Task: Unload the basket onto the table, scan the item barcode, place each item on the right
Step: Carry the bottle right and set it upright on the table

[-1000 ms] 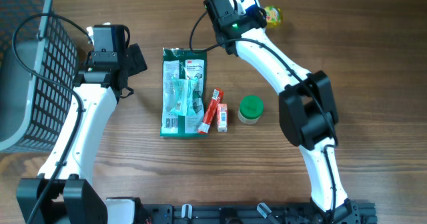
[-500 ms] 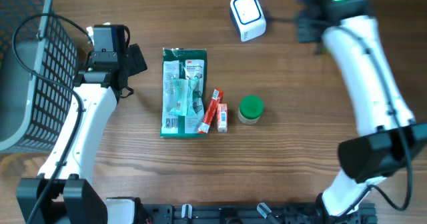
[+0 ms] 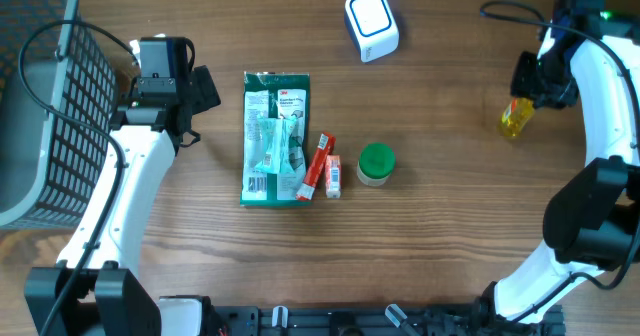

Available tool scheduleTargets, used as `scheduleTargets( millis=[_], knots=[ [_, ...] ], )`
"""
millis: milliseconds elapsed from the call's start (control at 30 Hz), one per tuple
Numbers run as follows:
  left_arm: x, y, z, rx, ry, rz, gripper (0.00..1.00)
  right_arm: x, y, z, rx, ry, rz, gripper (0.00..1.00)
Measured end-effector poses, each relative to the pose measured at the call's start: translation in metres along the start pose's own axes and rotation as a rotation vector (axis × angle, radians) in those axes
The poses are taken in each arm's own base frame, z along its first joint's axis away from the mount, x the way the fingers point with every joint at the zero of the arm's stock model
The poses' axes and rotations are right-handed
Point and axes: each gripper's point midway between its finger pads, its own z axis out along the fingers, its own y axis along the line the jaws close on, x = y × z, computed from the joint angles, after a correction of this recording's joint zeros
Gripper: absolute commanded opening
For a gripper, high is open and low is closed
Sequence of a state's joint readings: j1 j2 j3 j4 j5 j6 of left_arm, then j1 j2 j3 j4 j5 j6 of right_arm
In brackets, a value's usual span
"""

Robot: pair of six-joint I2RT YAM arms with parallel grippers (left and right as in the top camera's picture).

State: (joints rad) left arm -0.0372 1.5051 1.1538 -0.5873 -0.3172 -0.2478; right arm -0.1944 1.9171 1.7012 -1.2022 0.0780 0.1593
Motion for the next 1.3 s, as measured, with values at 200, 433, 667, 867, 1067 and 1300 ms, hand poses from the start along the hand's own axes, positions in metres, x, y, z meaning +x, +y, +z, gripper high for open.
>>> scheduleTargets(
  millis=[200, 433, 667, 867, 1067, 1300],
  knots=[
    [0.000, 0.000, 0.000, 0.000, 0.000, 0.000, 1.00, -0.002, 0.002, 0.003, -0.012, -0.008, -0.002, 0.33],
    [0.000, 0.000, 0.000, 0.000, 0.000, 0.000, 1.00, 0.001, 0.002, 0.003, -0.011, 0.002, -0.003, 0.50],
    [0.000, 0.000, 0.000, 0.000, 0.000, 0.000, 1.00, 0.001, 0.003, 0.003, -0.015, 0.005, -0.009, 0.68],
    [0.000, 0.000, 0.000, 0.000, 0.000, 0.000, 1.00, 0.005, 0.003, 0.004, -0.016, 0.019, -0.007, 0.74],
    [0.000, 0.000, 0.000, 0.000, 0.000, 0.000, 1.00, 0.003, 0.004, 0.011, -0.018, 0.005, -0.008, 0.74],
    [0.000, 0.000, 0.000, 0.000, 0.000, 0.000, 1.00, -0.019, 0.005, -0.014, -0.030, -0.073, -0.025, 0.75]
  ],
)
